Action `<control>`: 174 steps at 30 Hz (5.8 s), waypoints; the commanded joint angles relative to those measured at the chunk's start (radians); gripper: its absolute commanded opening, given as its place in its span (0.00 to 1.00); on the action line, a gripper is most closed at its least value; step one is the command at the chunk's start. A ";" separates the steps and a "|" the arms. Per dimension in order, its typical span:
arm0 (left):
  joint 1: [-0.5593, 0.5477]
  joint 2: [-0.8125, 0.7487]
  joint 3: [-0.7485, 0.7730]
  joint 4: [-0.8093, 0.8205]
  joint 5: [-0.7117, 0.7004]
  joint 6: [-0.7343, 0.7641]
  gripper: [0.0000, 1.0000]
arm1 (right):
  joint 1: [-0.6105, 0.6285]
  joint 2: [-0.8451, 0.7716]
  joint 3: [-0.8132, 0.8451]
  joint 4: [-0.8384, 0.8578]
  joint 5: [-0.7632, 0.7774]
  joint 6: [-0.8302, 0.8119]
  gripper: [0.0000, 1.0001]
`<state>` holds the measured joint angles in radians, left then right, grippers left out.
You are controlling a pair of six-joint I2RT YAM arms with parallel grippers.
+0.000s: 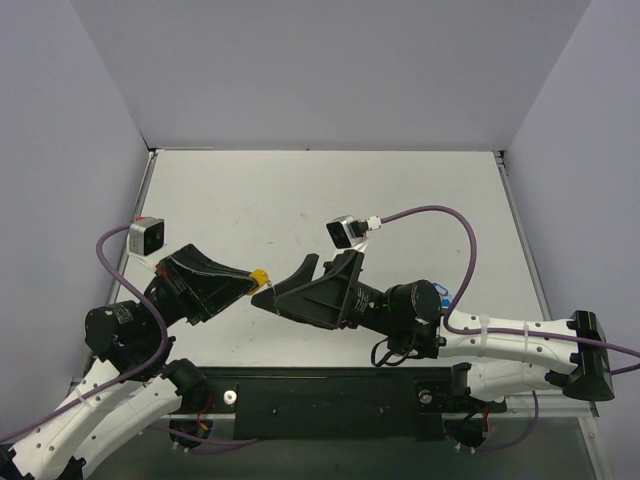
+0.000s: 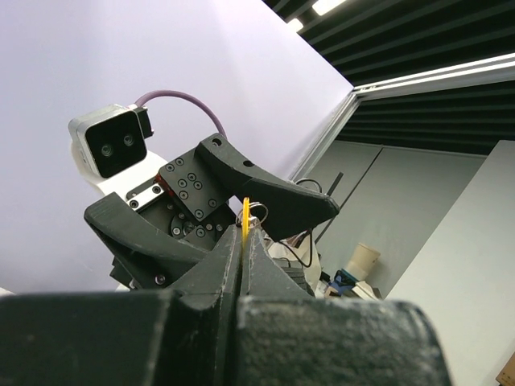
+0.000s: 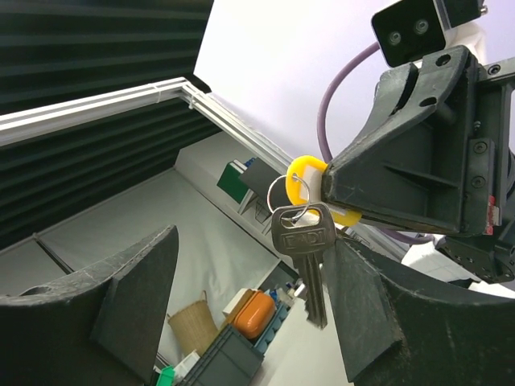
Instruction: Remove the keys from the keyring
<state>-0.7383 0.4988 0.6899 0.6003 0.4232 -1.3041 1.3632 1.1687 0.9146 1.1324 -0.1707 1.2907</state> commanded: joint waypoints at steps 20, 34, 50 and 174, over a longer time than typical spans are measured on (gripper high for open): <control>-0.004 -0.011 0.042 0.032 -0.011 0.000 0.00 | 0.005 -0.035 0.007 0.116 0.057 -0.013 0.51; -0.004 -0.026 0.036 0.013 -0.008 0.017 0.00 | 0.004 -0.057 0.023 -0.032 0.071 -0.048 0.14; -0.004 -0.109 0.097 -0.309 0.020 0.155 0.38 | -0.004 -0.176 0.204 -0.788 -0.064 -0.388 0.00; -0.041 -0.029 0.026 -0.297 0.059 0.289 0.00 | -0.193 -0.010 0.483 -1.163 -0.383 -0.574 0.54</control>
<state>-0.7719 0.4973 0.7109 0.3241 0.5495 -1.0275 1.1732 1.1709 1.3983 -0.0750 -0.6262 0.7181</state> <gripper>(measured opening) 0.022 0.419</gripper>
